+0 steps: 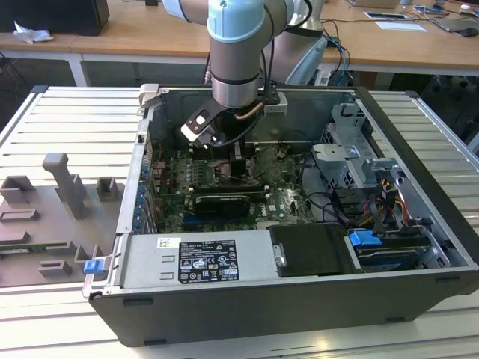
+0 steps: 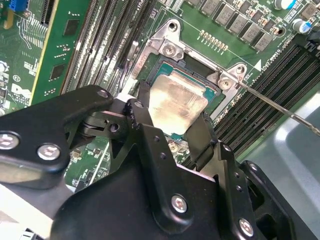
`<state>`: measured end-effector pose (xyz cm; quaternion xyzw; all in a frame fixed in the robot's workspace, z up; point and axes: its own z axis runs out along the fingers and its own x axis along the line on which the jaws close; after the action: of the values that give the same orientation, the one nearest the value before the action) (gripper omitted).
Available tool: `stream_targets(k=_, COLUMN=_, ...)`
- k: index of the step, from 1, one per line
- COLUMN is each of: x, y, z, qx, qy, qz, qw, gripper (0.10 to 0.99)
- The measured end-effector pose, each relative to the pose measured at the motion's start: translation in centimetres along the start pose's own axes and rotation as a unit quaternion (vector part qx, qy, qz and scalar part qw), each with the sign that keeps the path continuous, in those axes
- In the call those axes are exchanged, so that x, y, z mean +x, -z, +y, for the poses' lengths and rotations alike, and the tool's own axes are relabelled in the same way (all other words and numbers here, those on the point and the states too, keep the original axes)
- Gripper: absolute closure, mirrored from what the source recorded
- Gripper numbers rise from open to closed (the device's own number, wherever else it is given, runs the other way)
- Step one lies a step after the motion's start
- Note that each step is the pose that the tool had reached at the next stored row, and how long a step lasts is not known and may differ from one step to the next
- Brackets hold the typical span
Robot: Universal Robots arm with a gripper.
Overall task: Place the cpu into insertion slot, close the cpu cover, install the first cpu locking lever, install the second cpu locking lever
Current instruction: 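Place the cpu into insertion slot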
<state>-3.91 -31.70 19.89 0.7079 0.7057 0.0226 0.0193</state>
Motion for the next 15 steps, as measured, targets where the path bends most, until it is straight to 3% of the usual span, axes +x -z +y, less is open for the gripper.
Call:
stream_targets(k=2, x=0.0, y=-0.01, z=0.0, qx=-0.0001, qy=0.0, qz=0.0002, qw=1.0, gripper=0.553)
stream_targets(k=3, x=0.0, y=-0.01, z=0.0, qx=0.0, qy=0.0, qz=0.0001, qw=1.0, gripper=0.475)
stream_targets(k=11, x=0.01, y=0.99, z=0.06, qx=0.0002, qy=0.0, qz=0.0, qw=1.0, gripper=0.475)
stream_targets(k=12, x=0.01, y=1.15, z=0.07, qx=0.0004, qy=0.0, qz=0.0, qw=1.0, gripper=0.49)
stream_targets(k=15, x=0.01, y=1.31, z=0.08, qx=0.0004, qy=0.0, qz=0.0001, qw=1.0, gripper=0.678)
